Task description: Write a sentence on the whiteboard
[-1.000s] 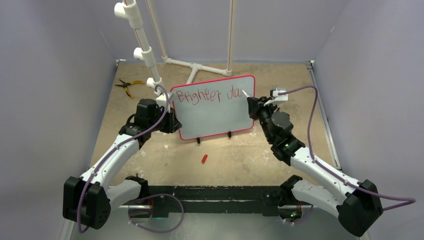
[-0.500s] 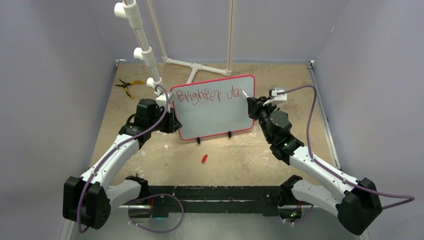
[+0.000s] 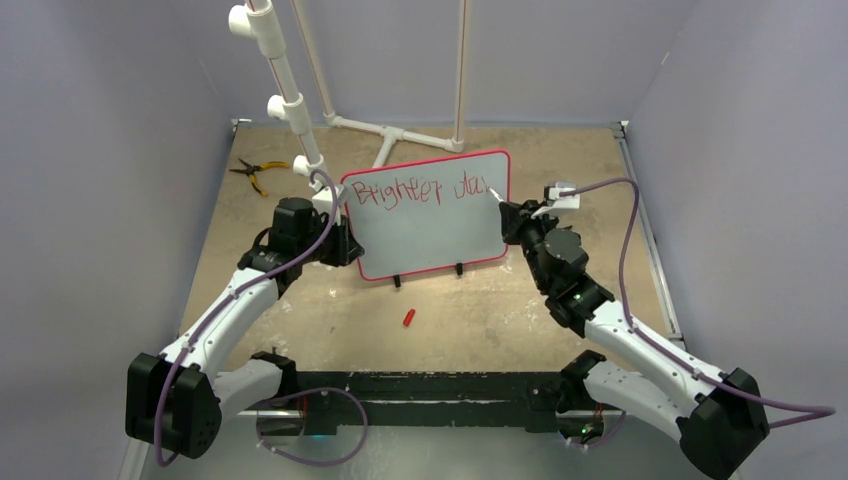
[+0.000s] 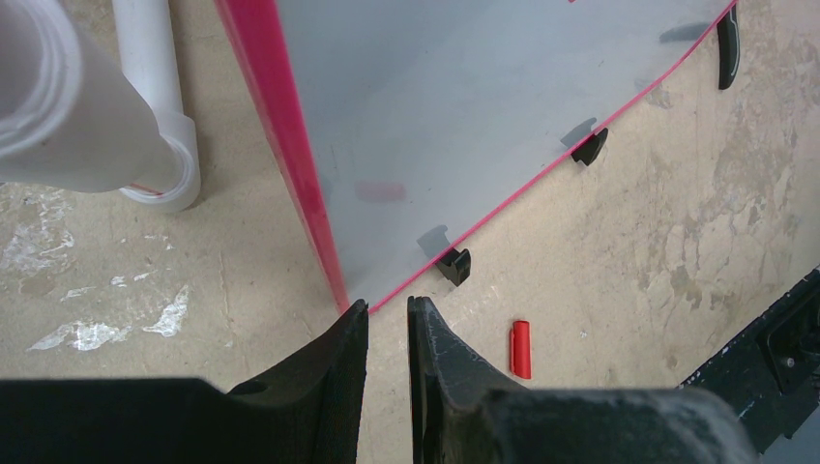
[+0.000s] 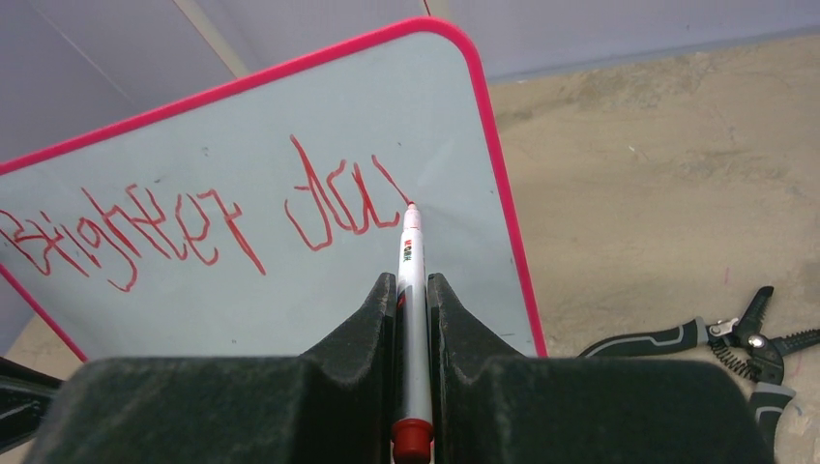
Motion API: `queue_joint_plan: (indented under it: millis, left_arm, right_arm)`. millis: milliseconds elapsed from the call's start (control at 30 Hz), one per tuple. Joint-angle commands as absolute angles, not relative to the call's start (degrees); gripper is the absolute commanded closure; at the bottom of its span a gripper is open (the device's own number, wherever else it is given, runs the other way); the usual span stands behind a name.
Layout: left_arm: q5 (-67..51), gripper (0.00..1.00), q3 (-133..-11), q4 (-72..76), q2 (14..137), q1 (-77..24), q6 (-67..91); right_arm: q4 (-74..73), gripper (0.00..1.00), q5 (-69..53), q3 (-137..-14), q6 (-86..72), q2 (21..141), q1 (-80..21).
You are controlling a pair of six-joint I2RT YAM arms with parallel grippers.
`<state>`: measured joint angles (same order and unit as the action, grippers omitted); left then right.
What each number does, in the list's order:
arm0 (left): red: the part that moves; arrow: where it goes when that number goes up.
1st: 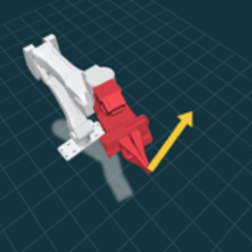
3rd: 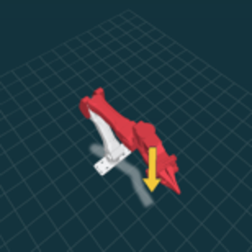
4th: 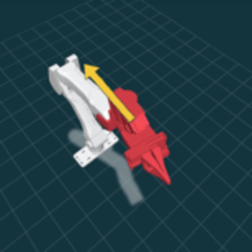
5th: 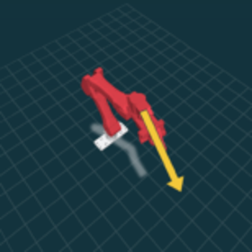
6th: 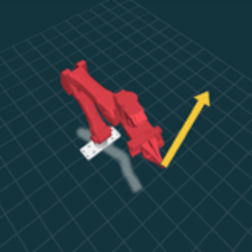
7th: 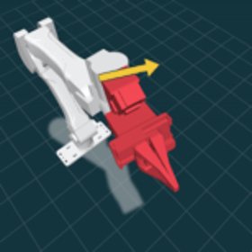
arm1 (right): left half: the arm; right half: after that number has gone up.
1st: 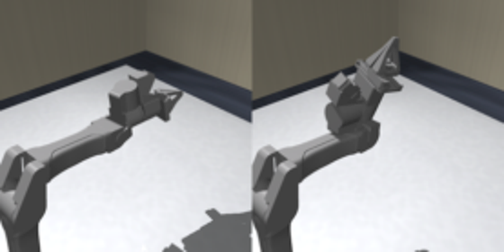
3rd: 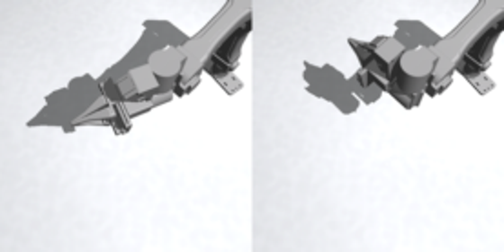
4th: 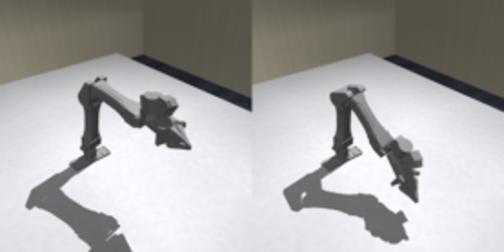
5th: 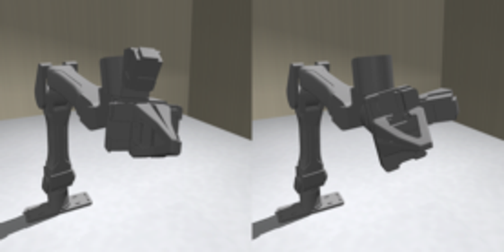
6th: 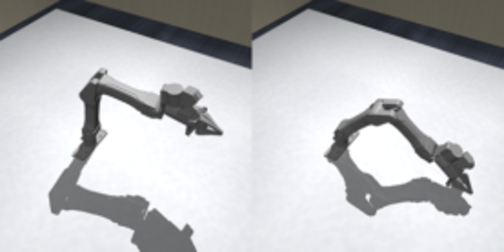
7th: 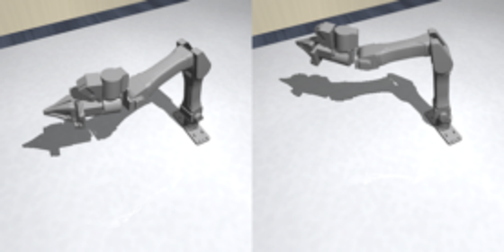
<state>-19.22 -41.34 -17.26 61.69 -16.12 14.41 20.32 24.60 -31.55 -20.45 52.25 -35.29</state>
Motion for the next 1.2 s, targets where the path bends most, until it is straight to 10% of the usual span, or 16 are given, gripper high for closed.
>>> queue_joint_plan:
  millis: [0, 1167]
  left_arm:
    - [-19.9, 0.80, -41.2, -15.2, 60.4, -15.8, 14.4]
    - [-20.6, 0.80, -41.2, -15.1, 60.3, -15.9, 14.4]
  right_arm:
    - [23.2, 1.00, 26.7, -34.7, -18.7, 51.0, -35.2]
    - [20.3, 1.00, 20.6, -29.2, -24.5, 53.8, -35.2]
